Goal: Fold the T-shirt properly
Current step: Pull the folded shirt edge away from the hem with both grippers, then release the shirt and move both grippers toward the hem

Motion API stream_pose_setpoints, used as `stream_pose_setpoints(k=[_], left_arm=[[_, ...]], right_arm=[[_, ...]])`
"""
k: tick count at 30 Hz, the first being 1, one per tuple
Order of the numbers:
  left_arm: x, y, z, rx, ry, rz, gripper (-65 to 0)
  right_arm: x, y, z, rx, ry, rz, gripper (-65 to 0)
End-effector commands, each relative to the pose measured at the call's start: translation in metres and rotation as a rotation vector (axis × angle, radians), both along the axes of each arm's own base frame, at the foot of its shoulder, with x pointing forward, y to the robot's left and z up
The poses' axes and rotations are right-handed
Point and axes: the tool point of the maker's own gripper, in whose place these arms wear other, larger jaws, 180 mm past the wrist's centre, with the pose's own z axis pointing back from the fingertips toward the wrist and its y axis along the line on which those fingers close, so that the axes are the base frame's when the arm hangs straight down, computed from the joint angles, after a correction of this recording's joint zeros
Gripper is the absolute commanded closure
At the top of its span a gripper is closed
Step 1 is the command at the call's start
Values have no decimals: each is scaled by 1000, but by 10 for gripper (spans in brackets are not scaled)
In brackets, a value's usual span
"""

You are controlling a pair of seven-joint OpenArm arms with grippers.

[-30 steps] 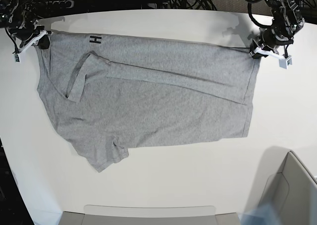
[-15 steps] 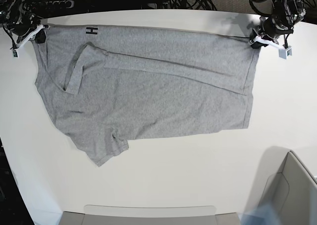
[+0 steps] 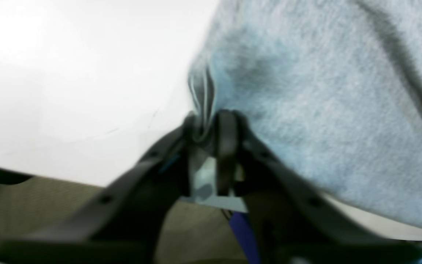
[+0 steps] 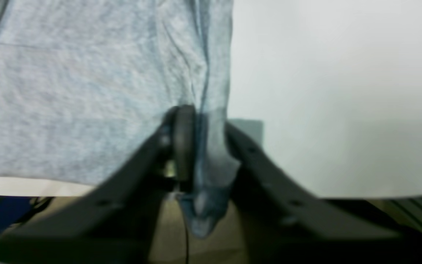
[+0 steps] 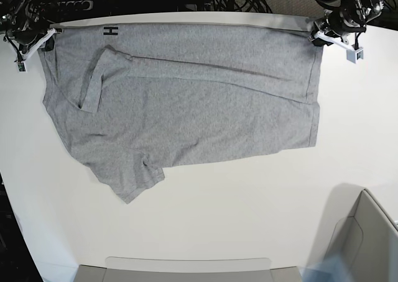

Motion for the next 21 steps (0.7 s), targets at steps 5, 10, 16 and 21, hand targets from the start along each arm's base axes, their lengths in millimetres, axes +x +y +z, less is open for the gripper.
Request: stream_pose_setpoints(k=[5,10,16,21], left_arm=[[0,1,23,59,-30,-54,-166],[3,0,27,65,-42,-61,-165],[2,13,32,88,-54,-27,-164],[-1,55,51,169,-90,78,-164]], right_arm=[[6,-6,19,-53,-36,19,-228],[11,-5,25,-67,-53,32,-228],[12,-8,28,-77,-55,35,-229],[14,-25,50,-147,-103,-2,-229]])
